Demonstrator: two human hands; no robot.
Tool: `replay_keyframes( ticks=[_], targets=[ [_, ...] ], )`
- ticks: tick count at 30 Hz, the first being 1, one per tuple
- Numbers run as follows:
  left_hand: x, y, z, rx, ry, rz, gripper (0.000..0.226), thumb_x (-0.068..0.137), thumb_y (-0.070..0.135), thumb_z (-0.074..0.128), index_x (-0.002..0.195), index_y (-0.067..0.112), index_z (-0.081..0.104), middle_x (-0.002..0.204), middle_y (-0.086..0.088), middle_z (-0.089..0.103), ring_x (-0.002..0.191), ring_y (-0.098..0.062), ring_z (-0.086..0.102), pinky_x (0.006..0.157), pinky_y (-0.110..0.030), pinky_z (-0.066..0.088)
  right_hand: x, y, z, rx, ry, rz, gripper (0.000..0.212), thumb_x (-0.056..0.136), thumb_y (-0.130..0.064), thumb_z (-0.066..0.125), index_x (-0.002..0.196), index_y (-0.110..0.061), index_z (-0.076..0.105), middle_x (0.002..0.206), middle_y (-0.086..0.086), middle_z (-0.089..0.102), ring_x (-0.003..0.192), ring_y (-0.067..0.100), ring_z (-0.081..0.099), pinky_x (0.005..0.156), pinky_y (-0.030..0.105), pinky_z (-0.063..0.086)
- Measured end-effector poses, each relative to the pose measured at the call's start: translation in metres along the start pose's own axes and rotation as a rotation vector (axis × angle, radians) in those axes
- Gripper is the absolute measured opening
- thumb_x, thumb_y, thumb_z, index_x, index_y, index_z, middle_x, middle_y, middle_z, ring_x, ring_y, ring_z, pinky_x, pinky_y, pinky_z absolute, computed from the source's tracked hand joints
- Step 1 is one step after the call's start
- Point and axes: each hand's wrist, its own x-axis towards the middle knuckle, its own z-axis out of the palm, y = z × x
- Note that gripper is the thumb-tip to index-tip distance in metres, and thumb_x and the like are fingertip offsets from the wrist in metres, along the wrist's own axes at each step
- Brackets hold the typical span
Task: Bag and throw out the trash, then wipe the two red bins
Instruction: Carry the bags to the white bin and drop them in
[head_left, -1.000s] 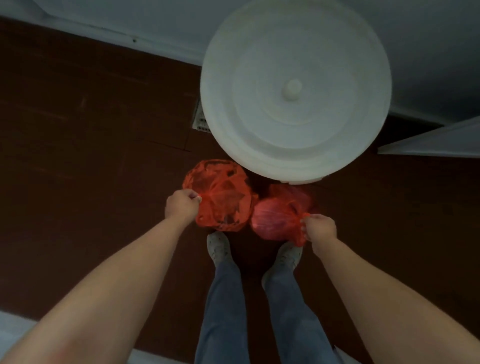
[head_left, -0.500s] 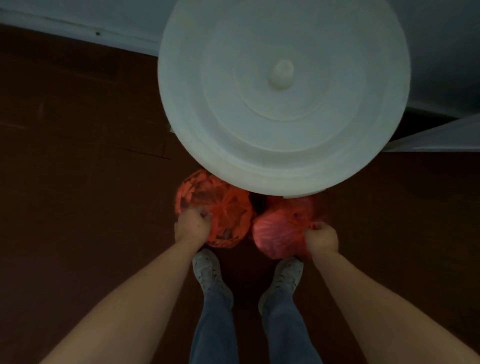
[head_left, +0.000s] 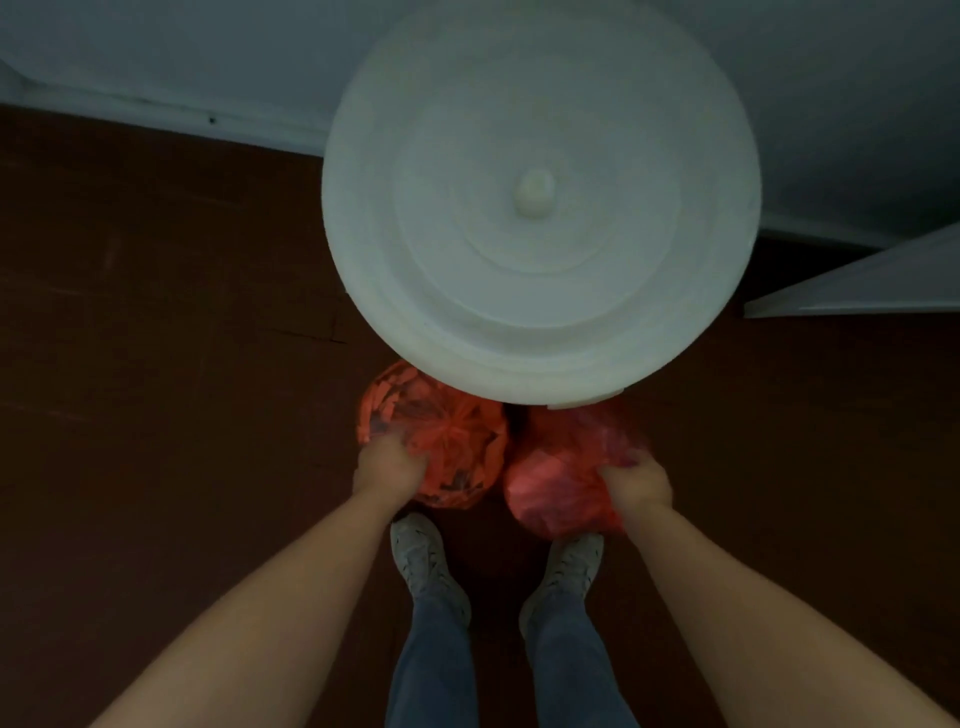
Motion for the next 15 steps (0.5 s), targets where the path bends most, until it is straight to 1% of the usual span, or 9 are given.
replay_keyframes(
  ticks=[2, 3, 5, 6, 9, 10, 13, 15],
  targets=[
    [-0.013, 0.012, -0.018, -0.014, 0.031, 0.009, 0.044, 0.09, 0.031, 0.065, 0.132, 0.019, 0.062, 0.126, -0.012, 0.066, 0.116, -0.035, 0.061, 0.097, -0.043, 0.051, -0.011, -0.012, -0.016, 0.03, 0.009, -0.013, 0.036, 0.089, -0.032, 0.071, 0.121, -0.016, 0.068, 0.117, 0.013, 0.071, 0.107, 0.033, 0.067, 0.087, 0.028, 0.048],
    [-0.02, 0.021, -0.03, -0.022, 0.055, 0.016, 0.045, 0.09, 0.031, 0.067, 0.133, 0.019, 0.062, 0.126, -0.012, 0.067, 0.117, -0.035, 0.061, 0.098, -0.044, 0.051, -0.017, -0.02, -0.025, 0.047, 0.012, -0.019, 0.041, 0.089, -0.032, 0.071, 0.125, -0.015, 0.066, 0.119, 0.013, 0.071, 0.108, 0.033, 0.067, 0.091, 0.031, 0.051],
    [-0.033, 0.041, -0.056, -0.026, 0.122, 0.039, 0.041, 0.089, 0.031, 0.066, 0.128, 0.02, 0.063, 0.122, -0.011, 0.068, 0.116, -0.035, 0.062, 0.097, -0.044, 0.051, -0.028, -0.037, -0.045, 0.1, 0.024, -0.028, 0.052, 0.087, -0.028, 0.073, 0.135, -0.013, 0.06, 0.125, 0.014, 0.068, 0.112, 0.034, 0.065, 0.1, 0.039, 0.051],
    [-0.039, 0.052, -0.069, -0.023, 0.158, 0.055, 0.036, 0.089, 0.03, 0.065, 0.124, 0.019, 0.065, 0.119, -0.011, 0.068, 0.114, -0.035, 0.062, 0.095, -0.044, 0.052, -0.031, -0.046, -0.055, 0.127, 0.032, -0.032, 0.055, 0.085, -0.026, 0.073, 0.137, -0.013, 0.059, 0.126, 0.015, 0.068, 0.113, 0.035, 0.066, 0.102, 0.042, 0.051],
    [-0.056, 0.092, -0.105, -0.033, 0.279, 0.069, 0.029, 0.092, 0.027, 0.058, 0.117, 0.016, 0.066, 0.118, -0.012, 0.065, 0.112, -0.034, 0.061, 0.094, -0.044, 0.052, -0.04, -0.072, -0.083, 0.177, 0.036, -0.052, 0.052, 0.085, -0.023, 0.07, 0.136, -0.015, 0.06, 0.12, 0.02, 0.07, 0.101, 0.03, 0.067, 0.099, 0.047, 0.054],
    [-0.061, 0.106, -0.116, -0.045, 0.323, 0.068, 0.027, 0.093, 0.027, 0.056, 0.115, 0.015, 0.067, 0.117, -0.012, 0.065, 0.11, -0.034, 0.061, 0.092, -0.044, 0.052, -0.043, -0.081, -0.092, 0.19, 0.038, -0.06, 0.05, 0.085, -0.022, 0.069, 0.135, -0.015, 0.061, 0.117, 0.021, 0.071, 0.098, 0.031, 0.067, 0.098, 0.047, 0.054],
    [-0.07, 0.15, -0.139, -0.073, 0.416, 0.125, 0.026, 0.096, 0.028, 0.053, 0.112, 0.013, 0.067, 0.116, -0.012, 0.064, 0.109, -0.035, 0.059, 0.09, -0.043, 0.051, -0.055, -0.108, -0.115, 0.219, 0.055, -0.092, 0.043, 0.085, -0.02, 0.066, 0.127, -0.017, 0.064, 0.109, 0.019, 0.073, 0.102, 0.04, 0.069, 0.093, 0.049, 0.056],
    [-0.068, 0.18, -0.146, -0.055, 0.424, 0.194, 0.028, 0.097, 0.029, 0.053, 0.116, 0.013, 0.066, 0.118, -0.011, 0.064, 0.111, -0.033, 0.059, 0.092, -0.043, 0.05, -0.058, -0.125, -0.125, 0.22, 0.056, -0.129, 0.035, 0.084, -0.02, 0.065, 0.119, -0.018, 0.066, 0.105, 0.017, 0.074, 0.1, 0.04, 0.07, 0.09, 0.049, 0.057]
  ],
)
